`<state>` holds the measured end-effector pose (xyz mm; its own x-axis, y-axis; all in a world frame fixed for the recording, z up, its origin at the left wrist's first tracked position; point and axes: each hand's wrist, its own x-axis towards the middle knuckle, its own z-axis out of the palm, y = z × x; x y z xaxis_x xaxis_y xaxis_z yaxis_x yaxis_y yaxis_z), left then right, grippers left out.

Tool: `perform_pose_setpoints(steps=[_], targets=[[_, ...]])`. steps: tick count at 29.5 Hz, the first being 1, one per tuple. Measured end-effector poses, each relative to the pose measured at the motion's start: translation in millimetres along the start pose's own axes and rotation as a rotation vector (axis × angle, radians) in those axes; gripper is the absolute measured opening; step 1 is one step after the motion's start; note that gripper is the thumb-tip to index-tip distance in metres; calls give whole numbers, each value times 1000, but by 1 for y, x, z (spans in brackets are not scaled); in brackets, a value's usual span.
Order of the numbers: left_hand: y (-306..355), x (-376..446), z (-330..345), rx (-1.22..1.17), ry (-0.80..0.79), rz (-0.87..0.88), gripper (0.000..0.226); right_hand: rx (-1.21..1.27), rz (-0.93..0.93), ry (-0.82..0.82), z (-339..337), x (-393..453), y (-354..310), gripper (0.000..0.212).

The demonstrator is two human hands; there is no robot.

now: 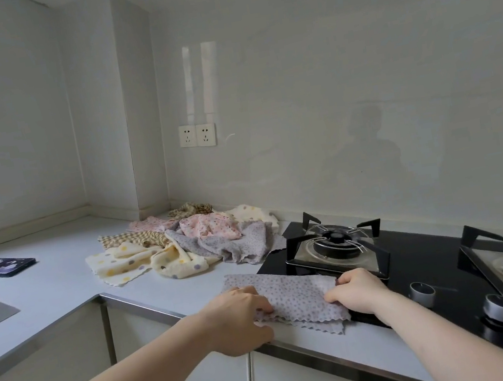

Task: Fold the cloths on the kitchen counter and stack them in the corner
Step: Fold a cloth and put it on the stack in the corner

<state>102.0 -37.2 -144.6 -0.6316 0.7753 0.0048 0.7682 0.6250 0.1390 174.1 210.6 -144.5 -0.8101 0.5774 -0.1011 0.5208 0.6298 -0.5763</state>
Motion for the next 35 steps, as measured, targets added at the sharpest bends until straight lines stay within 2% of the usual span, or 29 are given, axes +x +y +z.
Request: perform_pose_setpoints(steps=[3,7,10,13,17,21,24,30,35], targets=[[4,-1,-2,-31,-9,14,52,151,-28,-10,-11,-5,-1,8],[13,0,-5,-153,-9,50,40,311,-21,24,-27,-5,-3,12],[10,5,-9,-267,63,42,29,378,-1,86,-38,-3,-3,10],[-6,16,-6,-317,151,-54,28,370,-35,175,-45,-2,-4,19],[-31,31,10,-436,249,-303,30,390,-110,225,-47,-2,-14,18],[-41,41,29,-561,297,-425,37,364,-194,173,-32,-6,-35,17],[-41,43,34,-580,328,-431,35,348,-255,101,-13,-13,-52,19],[-47,43,30,-669,271,-415,31,248,-344,26,26,-17,-77,22],[-50,44,27,-769,267,-428,32,245,-361,-130,43,-18,-79,30]])
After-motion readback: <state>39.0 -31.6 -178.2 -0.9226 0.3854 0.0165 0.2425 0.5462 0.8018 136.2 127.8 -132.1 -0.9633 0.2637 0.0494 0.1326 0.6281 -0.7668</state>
